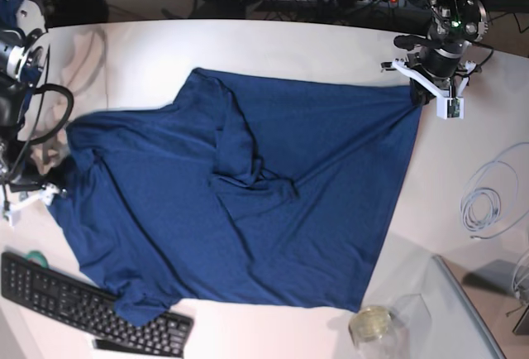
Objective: Layout the t-shirt on the table in an organized manner, then fold the t-shirt properly
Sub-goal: 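Drag the shirt with the right gripper away from the left gripper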
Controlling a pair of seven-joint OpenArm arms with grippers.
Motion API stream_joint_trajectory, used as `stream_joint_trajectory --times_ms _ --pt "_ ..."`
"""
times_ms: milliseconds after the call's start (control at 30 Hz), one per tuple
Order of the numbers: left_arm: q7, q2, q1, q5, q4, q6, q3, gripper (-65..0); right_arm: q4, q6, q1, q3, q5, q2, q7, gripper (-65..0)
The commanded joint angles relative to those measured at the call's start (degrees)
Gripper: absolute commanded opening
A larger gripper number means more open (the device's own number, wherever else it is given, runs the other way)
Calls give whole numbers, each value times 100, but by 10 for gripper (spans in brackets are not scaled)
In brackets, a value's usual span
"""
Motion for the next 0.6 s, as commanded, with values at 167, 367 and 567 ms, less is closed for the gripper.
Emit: stream_joint_trajectory --times_ms 167,367,567 --pt "-120 -147 -39 -40 46 5 -31 -650 36 -3 107 1 -91 163 170 -650" --pt "-120 -279 -48 -40 90 5 -31 -650 45 -11 309 10 -1111 233 601 -638" --pt "-93 -252 -30 -40 161 5 22 -650 45 -11 687 10 -2095 224 636 -569"
